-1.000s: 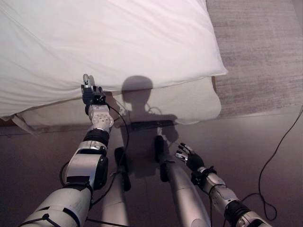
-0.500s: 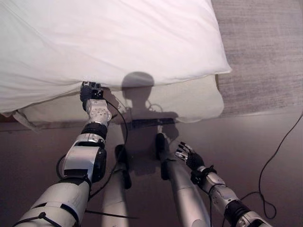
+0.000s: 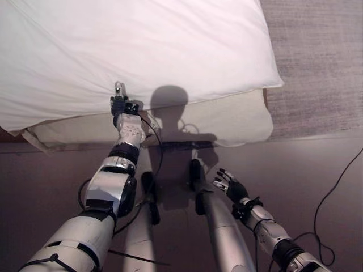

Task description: Make the bed

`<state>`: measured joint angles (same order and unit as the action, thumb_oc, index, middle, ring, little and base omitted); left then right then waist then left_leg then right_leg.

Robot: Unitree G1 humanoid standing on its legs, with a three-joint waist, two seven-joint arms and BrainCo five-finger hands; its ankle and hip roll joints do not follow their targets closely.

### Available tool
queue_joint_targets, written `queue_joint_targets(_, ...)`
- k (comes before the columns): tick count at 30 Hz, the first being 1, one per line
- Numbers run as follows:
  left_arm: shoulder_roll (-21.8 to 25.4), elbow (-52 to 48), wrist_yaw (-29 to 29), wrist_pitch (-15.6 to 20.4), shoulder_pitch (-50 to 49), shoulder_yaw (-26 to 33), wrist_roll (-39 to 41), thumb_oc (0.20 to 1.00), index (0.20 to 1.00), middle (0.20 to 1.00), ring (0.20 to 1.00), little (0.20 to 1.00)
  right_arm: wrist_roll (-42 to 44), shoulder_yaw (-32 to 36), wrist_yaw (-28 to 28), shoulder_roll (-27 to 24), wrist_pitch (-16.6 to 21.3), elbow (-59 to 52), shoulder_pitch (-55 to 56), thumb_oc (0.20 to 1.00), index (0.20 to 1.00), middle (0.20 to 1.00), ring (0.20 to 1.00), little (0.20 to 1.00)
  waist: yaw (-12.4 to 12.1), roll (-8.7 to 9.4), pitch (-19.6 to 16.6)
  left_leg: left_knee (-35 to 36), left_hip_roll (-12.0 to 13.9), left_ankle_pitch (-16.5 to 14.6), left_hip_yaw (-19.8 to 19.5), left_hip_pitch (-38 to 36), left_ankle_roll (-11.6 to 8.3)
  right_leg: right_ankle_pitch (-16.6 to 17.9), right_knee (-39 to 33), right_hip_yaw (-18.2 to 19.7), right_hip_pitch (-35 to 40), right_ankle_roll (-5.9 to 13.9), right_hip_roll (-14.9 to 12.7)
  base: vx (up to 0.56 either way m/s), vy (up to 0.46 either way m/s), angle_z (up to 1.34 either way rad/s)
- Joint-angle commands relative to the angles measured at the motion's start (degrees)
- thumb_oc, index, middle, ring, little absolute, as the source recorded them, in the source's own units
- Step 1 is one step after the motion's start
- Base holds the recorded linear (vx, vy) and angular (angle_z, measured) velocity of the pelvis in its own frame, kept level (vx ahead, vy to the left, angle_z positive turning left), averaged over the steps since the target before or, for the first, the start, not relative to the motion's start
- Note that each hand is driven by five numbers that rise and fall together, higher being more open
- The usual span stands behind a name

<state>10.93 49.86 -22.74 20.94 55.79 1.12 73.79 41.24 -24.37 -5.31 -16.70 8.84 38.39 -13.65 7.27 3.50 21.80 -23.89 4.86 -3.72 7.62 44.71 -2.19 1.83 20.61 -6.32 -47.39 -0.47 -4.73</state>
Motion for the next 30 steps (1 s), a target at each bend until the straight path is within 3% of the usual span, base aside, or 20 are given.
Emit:
queue_joint_targets(1, -1.6, -1.3, -0.1, 1.9, -1.7, -0.4, -2.4, 1.000, 1.000, 1.000, 1.000, 1.000, 1.5, 0.3, 0.1, -1.5, 2.4, -4.6, 2.6, 1.000, 1.000, 1.000, 1.000, 1.000, 1.6, -2.84, -1.0, 0.7, -1.1, 1.1, -2.4, 1.5, -0.64, 0.0, -3.1, 1.4, 2.3, 7.13, -1.5, -0.01, -0.009, 0.07)
queue_joint_targets(15, -3.0, -4.7, -0.7, 3.1, -10.5, 0.7, -0.7, 1.000, 1.000, 1.000, 1.000, 1.000, 1.5, 0.1, 0.5, -1.9, 2.5, -5.1, 1.7, 1.000, 1.000, 1.000, 1.000, 1.000, 1.3, -2.85, 0.1, 1.1, -1.1, 1.0, -2.2, 0.8, -0.34, -0.7, -2.2, 1.7, 2.4, 6.96, -1.3, 0.00, 0.000, 0.01)
queue_joint_targets(25, -1.2, 1.5, 1.5, 1.7, -7.7, 2.2, 1.4, 1.000, 1.000, 1.000, 1.000, 1.000, 1.1, -0.8, -0.1, -2.3, 2.4, -4.9, 1.7, 1.000, 1.000, 1.000, 1.000, 1.000, 2.0, -2.40, -0.6, 0.8, -0.8, 0.6, -1.8, 1.2, -0.32, -1.0, -1.5, 2.4, 1.5, 6.89, -1.1, 0.00, 0.004, -0.01)
queue_joint_targets(30, 2.7, 4.6, 6.5, 1.3, -3.4, 2.8, 1.6, 1.000, 1.000, 1.000, 1.000, 1.000, 0.6, -1.7, -1.2, -2.5, 2.7, -4.2, 1.8, 1.000, 1.000, 1.000, 1.000, 1.000, 3.0, -1.76, -1.4, 0.2, -0.4, 0.1, -1.3, 1.8, -0.45, -0.9, -0.8, 2.9, 0.3, 7.06, -0.9, 0.01, 0.012, -0.03)
